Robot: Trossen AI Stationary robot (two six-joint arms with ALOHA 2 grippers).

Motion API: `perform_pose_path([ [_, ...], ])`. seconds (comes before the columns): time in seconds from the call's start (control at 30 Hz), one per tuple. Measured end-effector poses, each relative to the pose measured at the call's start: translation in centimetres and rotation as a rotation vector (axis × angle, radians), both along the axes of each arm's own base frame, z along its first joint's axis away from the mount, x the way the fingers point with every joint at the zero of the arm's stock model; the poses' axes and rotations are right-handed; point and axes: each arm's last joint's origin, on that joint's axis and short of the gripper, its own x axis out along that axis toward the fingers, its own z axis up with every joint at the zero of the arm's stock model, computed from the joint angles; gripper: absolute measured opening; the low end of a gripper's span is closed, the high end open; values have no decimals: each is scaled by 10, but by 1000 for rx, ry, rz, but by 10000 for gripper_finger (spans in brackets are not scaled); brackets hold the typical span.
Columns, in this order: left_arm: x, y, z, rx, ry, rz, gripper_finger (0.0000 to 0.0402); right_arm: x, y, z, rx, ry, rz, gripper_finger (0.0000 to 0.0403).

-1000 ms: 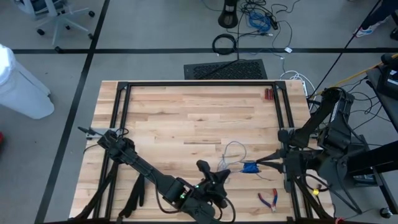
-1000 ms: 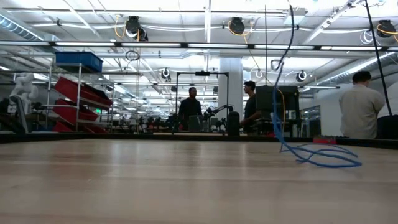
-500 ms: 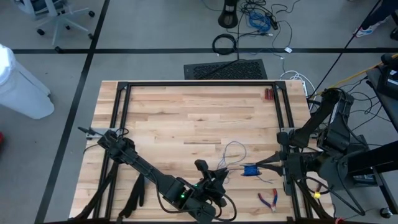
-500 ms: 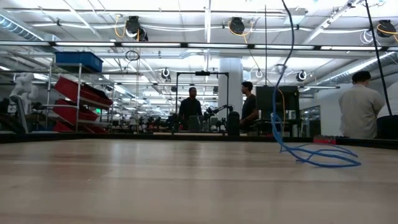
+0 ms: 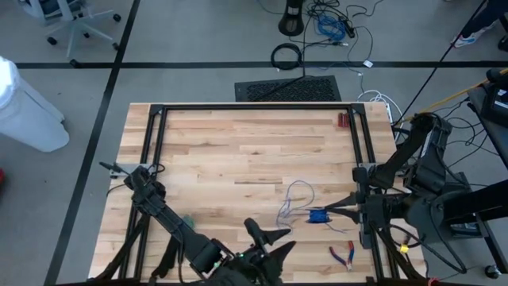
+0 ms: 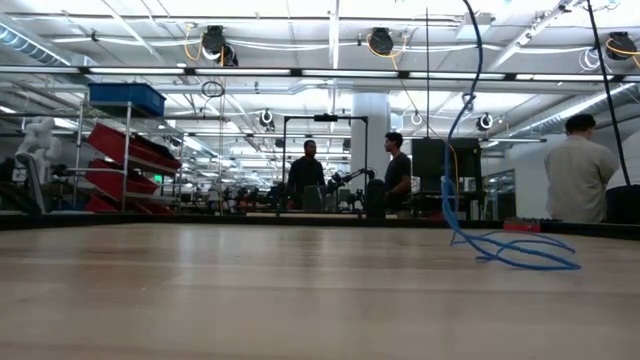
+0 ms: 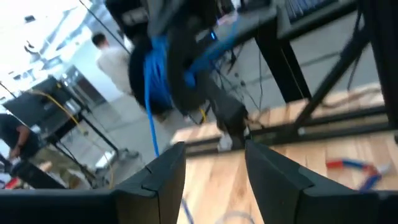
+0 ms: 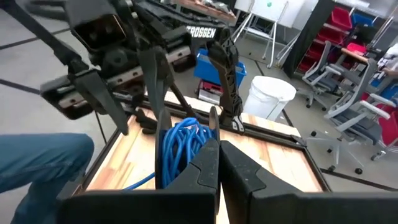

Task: Coil cords
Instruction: Coil the blue wire onto the black spool

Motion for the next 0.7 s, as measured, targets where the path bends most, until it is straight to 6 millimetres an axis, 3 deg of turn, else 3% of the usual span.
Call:
perform_pose_path([
  [0.2, 8, 9, 20, 44, -84, 17, 173, 6, 10, 3, -36, -39, 50, 0],
  [0.5, 15, 14, 21, 32, -96, -83, 173, 10, 11, 5, -40, -53, 69, 0],
  [0.7, 12, 11, 21, 44, -92, -39, 173, 10, 11, 5, -38, -53, 66, 0],
])
